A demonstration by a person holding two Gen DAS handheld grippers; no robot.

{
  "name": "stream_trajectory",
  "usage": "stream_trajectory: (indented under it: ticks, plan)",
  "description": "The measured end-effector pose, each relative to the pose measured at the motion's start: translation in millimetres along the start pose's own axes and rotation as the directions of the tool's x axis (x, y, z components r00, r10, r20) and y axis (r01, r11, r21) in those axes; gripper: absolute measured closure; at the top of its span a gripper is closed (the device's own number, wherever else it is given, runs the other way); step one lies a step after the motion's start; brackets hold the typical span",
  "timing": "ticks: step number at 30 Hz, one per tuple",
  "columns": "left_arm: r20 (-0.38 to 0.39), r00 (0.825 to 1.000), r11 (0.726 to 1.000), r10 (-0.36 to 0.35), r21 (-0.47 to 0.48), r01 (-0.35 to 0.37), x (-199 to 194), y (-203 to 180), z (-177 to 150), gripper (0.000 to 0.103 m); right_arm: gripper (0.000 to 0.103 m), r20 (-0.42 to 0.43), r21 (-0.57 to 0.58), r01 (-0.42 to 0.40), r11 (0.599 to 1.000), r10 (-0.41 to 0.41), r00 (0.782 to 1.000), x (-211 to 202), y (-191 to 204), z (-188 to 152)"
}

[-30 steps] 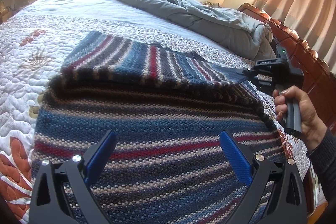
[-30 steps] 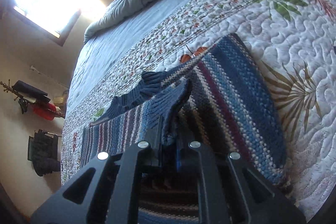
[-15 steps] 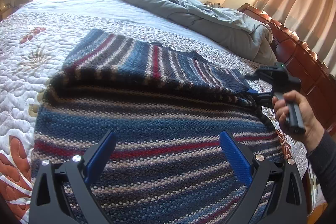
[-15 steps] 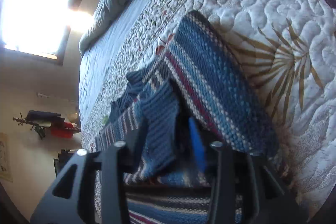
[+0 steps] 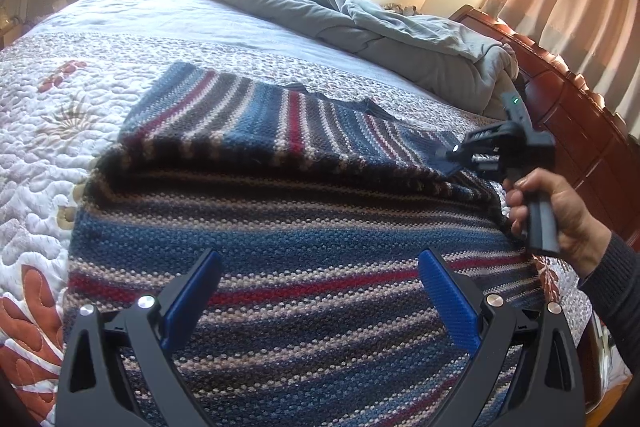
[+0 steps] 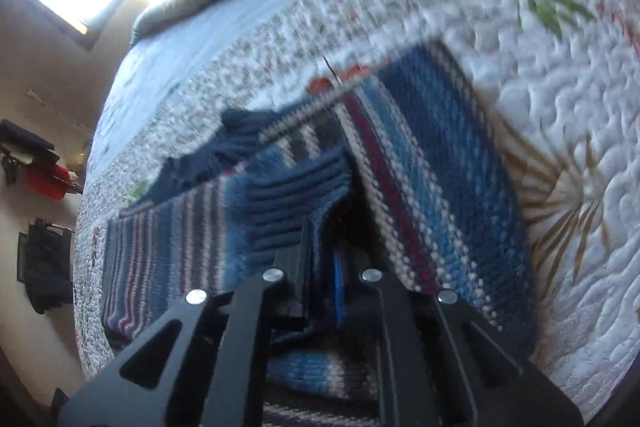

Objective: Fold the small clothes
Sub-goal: 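Fold the held side edge inward over the body, open right gripper, then move both grippers down to the ribbed hem of the folded sweater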

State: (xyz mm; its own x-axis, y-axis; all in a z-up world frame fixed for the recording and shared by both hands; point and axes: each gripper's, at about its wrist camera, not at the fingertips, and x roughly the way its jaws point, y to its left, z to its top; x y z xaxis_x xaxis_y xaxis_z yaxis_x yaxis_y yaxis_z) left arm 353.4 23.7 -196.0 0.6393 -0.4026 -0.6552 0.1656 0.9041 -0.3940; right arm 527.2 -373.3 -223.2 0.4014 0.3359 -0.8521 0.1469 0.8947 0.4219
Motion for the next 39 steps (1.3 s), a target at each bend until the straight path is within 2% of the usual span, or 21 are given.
stream_trajectory:
  ticks: [1, 3, 6, 8, 11, 13, 15, 17, 18, 19, 20, 21, 25, 27, 29, 31, 34, 39]
  plan:
    - [0.0, 1.0, 1.0, -0.001, -0.002, 0.001, 0, 0, 0, 0.004, 0.092, 0.001, 0.001, -0.009, 1.0, 0.009, 1.0, -1, -2, 0]
    - [0.003, 1.0, 1.0, -0.001, 0.002, 0.001, -1, -1, 1, 0.004, 0.081, 0.027, 0.009, -0.011, 1.0, 0.011, 1.0, -11, -2, 2]
    - [0.0, 1.0, 1.0, 0.001, 0.002, -0.001, 0, -1, 1, 0.004, 0.079, 0.118, -0.01, 0.02, 1.0, -0.018, 0.993, -33, 3, 4]
    - [-0.007, 1.0, 1.0, 0.004, 0.001, -0.004, 1, -1, 0, 0.004, 0.079, 0.138, -0.018, 0.01, 1.0, -0.008, 0.99, -37, 8, 9]
    - [-0.014, 1.0, 1.0, 0.011, 0.006, -0.011, 3, -2, 0, 0.004, 0.079, 0.113, -0.04, -0.01, 0.999, 0.015, 0.993, -25, 17, 14]
    - [-0.023, 1.0, 1.0, 0.018, 0.009, -0.018, 6, -2, -1, 0.004, 0.079, 0.079, -0.046, 0.001, 0.999, 0.002, 0.997, -10, 16, 14]
    - [-0.03, 0.999, 1.0, 0.025, 0.013, -0.025, 9, -2, -1, 0.004, 0.081, 0.042, -0.027, 0.01, 1.0, -0.009, 0.999, 2, 9, 13]
    - [-0.038, 0.999, 0.999, 0.036, 0.026, -0.035, 12, -2, -3, 0.004, 0.088, 0.038, -0.01, -0.002, 1.0, 0.003, 0.999, 4, 3, 13]
    - [-0.045, 0.998, 0.998, 0.047, 0.034, -0.045, 14, -2, -4, 0.004, 0.088, 0.045, 0.008, -0.018, 1.0, 0.017, 0.999, -1, 0, 13]
    - [-0.049, 0.997, 0.998, 0.054, 0.035, -0.052, 16, -1, -5, 0.004, 0.085, 0.057, 0.021, -0.035, 0.999, 0.034, 0.998, -9, -2, 10]
    - [-0.049, 0.997, 0.998, 0.056, 0.031, -0.055, 16, 0, -5, 0.004, 0.075, 0.066, 0.022, -0.049, 0.999, 0.048, 0.997, -16, -3, 6]
    - [-0.049, 0.997, 0.998, 0.059, 0.029, -0.058, 16, -1, -5, 0.004, 0.071, 0.074, 0.013, -0.062, 0.998, 0.061, 0.995, -25, -3, 0]
    - [-0.036, 0.997, 0.996, 0.067, 0.061, -0.065, 9, -12, -7, 0.004, 0.068, 0.061, -0.05, -0.094, 0.994, 0.097, 0.993, -57, -2, -42]
    - [-0.04, 0.998, 0.997, 0.052, 0.06, -0.049, 1, -16, -9, 0.004, 0.052, 0.053, -0.064, -0.113, 0.992, 0.117, 0.992, -75, -10, -68]
    - [-0.04, 0.998, 0.998, 0.046, 0.051, -0.044, -12, -15, -11, 0.004, 0.044, 0.04, -0.068, -0.124, 0.99, 0.126, 0.991, -89, -19, -96]
    - [-0.048, 0.997, 0.998, 0.063, 0.006, -0.063, -31, -7, -12, 0.004, 0.042, 0.016, -0.076, -0.127, 0.989, 0.128, 0.992, -108, -35, -130]
    - [-0.079, 0.997, 0.993, 0.0, -0.116, -0.009, -65, 14, -21, 0.004, 0.038, 0.002, -0.044, -0.152, 0.987, 0.152, 0.988, -137, -64, -178]
    - [-0.148, 0.989, 0.975, -0.018, -0.22, -0.015, -130, 45, -65, 0.004, 0.036, -0.016, 0.047, -0.212, 0.976, 0.213, 0.977, -174, -107, -245]
